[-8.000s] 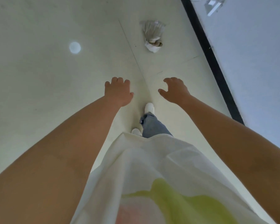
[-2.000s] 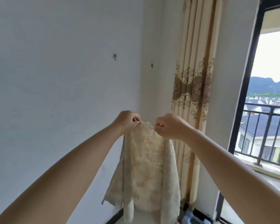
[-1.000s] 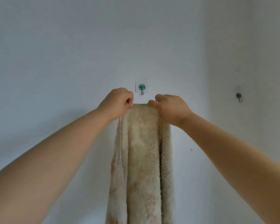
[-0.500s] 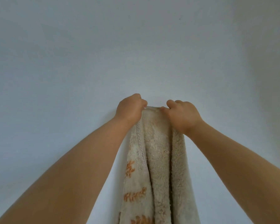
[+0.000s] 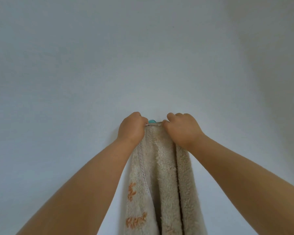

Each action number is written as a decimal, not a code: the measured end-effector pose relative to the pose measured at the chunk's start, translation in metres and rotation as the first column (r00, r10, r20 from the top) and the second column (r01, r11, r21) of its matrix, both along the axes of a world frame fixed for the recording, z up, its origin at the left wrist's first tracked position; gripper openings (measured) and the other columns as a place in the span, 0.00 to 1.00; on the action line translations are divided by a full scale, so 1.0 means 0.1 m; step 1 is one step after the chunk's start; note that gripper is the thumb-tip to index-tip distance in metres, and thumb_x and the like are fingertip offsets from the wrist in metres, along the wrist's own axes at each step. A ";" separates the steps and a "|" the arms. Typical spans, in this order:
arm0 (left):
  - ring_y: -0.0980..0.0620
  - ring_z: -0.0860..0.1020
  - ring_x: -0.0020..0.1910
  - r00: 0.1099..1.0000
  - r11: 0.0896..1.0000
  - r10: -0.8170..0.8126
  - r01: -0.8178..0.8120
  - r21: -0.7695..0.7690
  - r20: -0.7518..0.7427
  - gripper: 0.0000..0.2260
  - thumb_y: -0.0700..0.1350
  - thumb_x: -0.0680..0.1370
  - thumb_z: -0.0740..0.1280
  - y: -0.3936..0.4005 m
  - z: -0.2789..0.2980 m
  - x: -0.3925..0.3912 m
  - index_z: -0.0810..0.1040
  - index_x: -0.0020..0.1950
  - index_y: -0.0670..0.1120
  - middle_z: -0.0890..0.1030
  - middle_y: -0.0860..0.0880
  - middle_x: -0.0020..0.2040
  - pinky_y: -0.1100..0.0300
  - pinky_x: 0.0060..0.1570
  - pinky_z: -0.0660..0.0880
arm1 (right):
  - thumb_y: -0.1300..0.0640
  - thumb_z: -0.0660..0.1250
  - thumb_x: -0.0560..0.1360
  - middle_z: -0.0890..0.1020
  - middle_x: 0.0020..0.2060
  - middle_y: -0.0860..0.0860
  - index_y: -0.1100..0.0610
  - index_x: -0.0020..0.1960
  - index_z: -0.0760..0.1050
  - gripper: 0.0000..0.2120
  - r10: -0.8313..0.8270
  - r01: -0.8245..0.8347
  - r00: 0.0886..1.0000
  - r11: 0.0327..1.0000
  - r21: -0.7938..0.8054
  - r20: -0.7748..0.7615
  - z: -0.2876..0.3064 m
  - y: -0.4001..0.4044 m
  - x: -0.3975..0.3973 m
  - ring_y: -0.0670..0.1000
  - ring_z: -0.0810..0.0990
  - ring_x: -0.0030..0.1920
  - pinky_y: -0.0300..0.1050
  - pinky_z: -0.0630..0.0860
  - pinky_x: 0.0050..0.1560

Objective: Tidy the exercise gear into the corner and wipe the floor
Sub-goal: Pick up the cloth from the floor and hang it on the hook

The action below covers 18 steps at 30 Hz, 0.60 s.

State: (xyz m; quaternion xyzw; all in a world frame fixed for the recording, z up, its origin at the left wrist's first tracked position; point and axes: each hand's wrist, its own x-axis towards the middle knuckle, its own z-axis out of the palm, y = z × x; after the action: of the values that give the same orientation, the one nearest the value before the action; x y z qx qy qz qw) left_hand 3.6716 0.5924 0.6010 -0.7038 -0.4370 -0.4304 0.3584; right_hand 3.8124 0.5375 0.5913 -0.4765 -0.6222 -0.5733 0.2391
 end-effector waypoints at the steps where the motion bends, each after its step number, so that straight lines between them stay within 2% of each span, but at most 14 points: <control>1: 0.46 0.75 0.51 1.000 1.000 0.000 0.000 -0.006 -0.002 0.13 0.37 0.81 0.57 -0.01 0.00 0.02 0.80 0.56 0.41 0.61 0.52 0.35 0.59 0.43 0.66 | 0.68 0.74 0.58 0.43 0.30 0.48 0.63 0.33 0.77 0.07 -0.034 0.034 0.999 0.998 -0.052 -0.004 0.01 0.00 -0.02 0.46 0.41 0.28 0.37 0.39 0.29; 2: 0.45 0.76 0.52 1.000 1.000 -0.001 0.000 -0.021 -0.011 0.13 0.37 0.81 0.57 -0.02 -0.02 0.03 0.80 0.54 0.41 0.63 0.52 0.37 0.58 0.44 0.67 | 0.68 0.67 0.68 0.47 0.29 0.49 0.63 0.41 0.77 0.03 -0.068 0.070 0.997 0.994 -0.082 0.029 -0.01 0.02 -0.05 0.46 0.46 0.27 0.39 0.43 0.27; 3: 0.45 0.76 0.50 1.000 0.999 -0.002 0.001 -0.038 -0.027 0.12 0.37 0.81 0.57 -0.02 -0.06 0.03 0.81 0.49 0.42 0.63 0.51 0.37 0.57 0.44 0.67 | 0.68 0.59 0.74 0.50 0.29 0.50 0.61 0.48 0.75 0.08 -0.072 0.077 0.996 0.991 -0.113 0.050 -0.06 0.12 0.01 0.47 0.50 0.27 0.40 0.46 0.27; 4: 0.46 0.75 0.46 0.999 0.998 -0.002 0.000 -0.055 -0.046 0.14 0.37 0.80 0.57 -0.02 -0.10 0.02 0.78 0.39 0.43 0.62 0.52 0.34 0.58 0.41 0.66 | 0.69 0.55 0.76 0.53 0.30 0.50 0.59 0.50 0.73 0.10 -0.063 0.066 0.998 0.984 -0.164 0.022 -0.12 0.12 0.04 0.48 0.52 0.28 0.40 0.48 0.27; 5: 0.48 0.72 0.40 0.998 0.997 0.004 -0.009 -0.077 -0.065 0.17 0.36 0.80 0.57 -0.02 -0.14 0.00 0.71 0.31 0.45 0.60 0.52 0.32 0.59 0.39 0.63 | 0.69 0.54 0.76 0.54 0.30 0.50 0.58 0.51 0.72 0.11 -0.081 0.084 0.996 0.980 -0.179 0.022 -0.17 0.12 0.06 0.49 0.55 0.29 0.40 0.49 0.27; 7: 0.54 0.64 0.30 0.997 0.988 -0.009 -0.003 -0.153 -0.078 0.22 0.35 0.78 0.57 -0.03 -0.18 -0.06 0.59 0.26 0.47 0.60 0.51 0.28 0.61 0.37 0.60 | 0.68 0.55 0.76 0.55 0.31 0.50 0.60 0.53 0.71 0.10 -0.084 0.076 0.996 0.977 -0.198 -0.028 -0.29 0.10 0.06 0.50 0.60 0.31 0.40 0.51 0.27; 9: 0.56 0.61 0.27 0.996 0.970 -0.027 0.006 -0.245 -0.079 0.22 0.34 0.78 0.57 -0.08 -0.22 -0.12 0.59 0.25 0.47 0.62 0.51 0.27 0.62 0.38 0.61 | 0.66 0.55 0.76 0.57 0.31 0.50 0.60 0.56 0.71 0.11 -0.068 0.036 0.992 0.958 -0.284 -0.104 -0.38 0.06 0.01 0.51 0.64 0.36 0.39 0.55 0.28; 11: 0.54 0.62 0.29 0.996 0.952 -0.017 -0.009 -0.306 -0.082 0.21 0.34 0.78 0.56 -0.15 -0.29 -0.17 0.59 0.26 0.46 0.63 0.50 0.27 0.61 0.37 0.62 | 0.63 0.57 0.75 0.61 0.34 0.51 0.60 0.56 0.71 0.11 -0.048 -0.005 0.987 0.945 -0.327 -0.153 -0.46 0.01 -0.04 0.51 0.65 0.43 0.41 0.62 0.35; 13: 0.52 0.63 0.30 0.997 0.949 0.022 -0.045 -0.312 -0.079 0.20 0.34 0.79 0.55 -0.26 -0.41 -0.25 0.58 0.27 0.45 0.62 0.50 0.28 0.61 0.31 0.59 | 0.62 0.58 0.75 0.68 0.41 0.53 0.60 0.55 0.72 0.10 -0.050 -0.012 0.978 0.956 -0.293 -0.202 -0.55 -0.09 -0.10 0.53 0.67 0.47 0.44 0.62 0.43; 15: 0.52 0.64 0.32 0.992 0.939 0.097 -0.118 -0.325 -0.078 0.19 0.36 0.80 0.54 -0.40 -0.62 -0.34 0.60 0.29 0.46 0.63 0.50 0.30 0.62 0.30 0.60 | 0.63 0.58 0.74 0.73 0.51 0.56 0.61 0.54 0.72 0.10 -0.060 0.006 0.972 0.974 -0.228 -0.228 -0.68 -0.21 -0.18 0.56 0.70 0.53 0.45 0.60 0.45; 17: 0.51 0.67 0.36 0.979 0.903 0.193 -0.202 -0.378 -0.062 0.13 0.38 0.81 0.54 -0.57 -0.86 -0.43 0.71 0.38 0.43 0.69 0.48 0.36 0.61 0.35 0.64 | 0.64 0.57 0.73 0.73 0.55 0.58 0.61 0.55 0.71 0.12 -0.022 -0.034 0.970 0.973 -0.228 -0.240 -0.85 -0.36 -0.30 0.57 0.70 0.56 0.46 0.61 0.46; 18: 0.49 0.70 0.41 0.970 0.882 0.234 -0.237 -0.407 -0.058 0.11 0.39 0.81 0.54 -0.66 -0.99 -0.47 0.76 0.48 0.41 0.72 0.45 0.43 0.60 0.39 0.66 | 0.64 0.57 0.73 0.73 0.56 0.58 0.61 0.56 0.71 0.12 0.006 -0.073 0.967 0.965 -0.253 -0.256 -0.95 -0.43 -0.38 0.57 0.70 0.57 0.48 0.63 0.49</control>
State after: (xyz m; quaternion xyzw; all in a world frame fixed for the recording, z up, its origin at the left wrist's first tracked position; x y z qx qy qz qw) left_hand 3.6243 0.5263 0.5018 -0.7065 -0.5987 -0.2797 0.2534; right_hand 3.7747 0.4941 0.4965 -0.5601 -0.6660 -0.4164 0.2633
